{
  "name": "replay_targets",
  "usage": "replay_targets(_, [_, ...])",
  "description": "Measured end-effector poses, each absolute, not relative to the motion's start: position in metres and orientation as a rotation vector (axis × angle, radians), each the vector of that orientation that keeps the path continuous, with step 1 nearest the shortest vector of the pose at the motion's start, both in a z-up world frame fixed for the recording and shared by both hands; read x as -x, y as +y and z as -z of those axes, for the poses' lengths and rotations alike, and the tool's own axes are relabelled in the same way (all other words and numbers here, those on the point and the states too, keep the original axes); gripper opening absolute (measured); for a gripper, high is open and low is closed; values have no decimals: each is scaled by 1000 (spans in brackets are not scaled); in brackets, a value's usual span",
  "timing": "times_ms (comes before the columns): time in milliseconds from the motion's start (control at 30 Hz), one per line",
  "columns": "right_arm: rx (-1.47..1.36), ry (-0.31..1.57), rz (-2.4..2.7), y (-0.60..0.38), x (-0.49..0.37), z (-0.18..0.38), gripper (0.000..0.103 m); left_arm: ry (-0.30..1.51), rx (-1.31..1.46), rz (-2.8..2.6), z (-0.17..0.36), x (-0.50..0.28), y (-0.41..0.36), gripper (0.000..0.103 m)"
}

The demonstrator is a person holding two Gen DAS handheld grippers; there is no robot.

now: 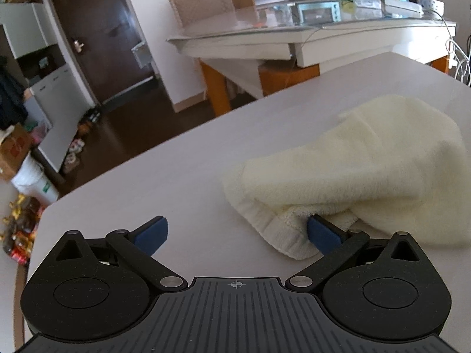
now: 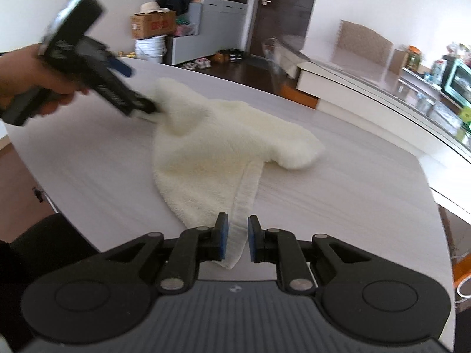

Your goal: Fold towel

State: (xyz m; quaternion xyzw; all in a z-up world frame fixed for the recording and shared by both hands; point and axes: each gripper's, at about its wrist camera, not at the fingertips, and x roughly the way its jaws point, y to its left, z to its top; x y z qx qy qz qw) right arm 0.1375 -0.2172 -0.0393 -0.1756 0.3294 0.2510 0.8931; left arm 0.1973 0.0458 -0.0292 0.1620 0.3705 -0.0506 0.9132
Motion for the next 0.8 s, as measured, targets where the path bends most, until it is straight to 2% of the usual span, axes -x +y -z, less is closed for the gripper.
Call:
replay_targets(533, [369,746,-426,-235,-133,34,19,796,-377,154,23,-173,46,103])
replay_targets(700, [242,677,-458,-244,-136,23,20,762,-328,162,16,-170,45,102])
replay_targets(733, [228,660,-457,-244,-138,20,21,754,-318,162,14,-171,45,102])
replay_targets(800, [212,636,-459,-244,-144,16,32,736,-303,160,11,-175,44,102])
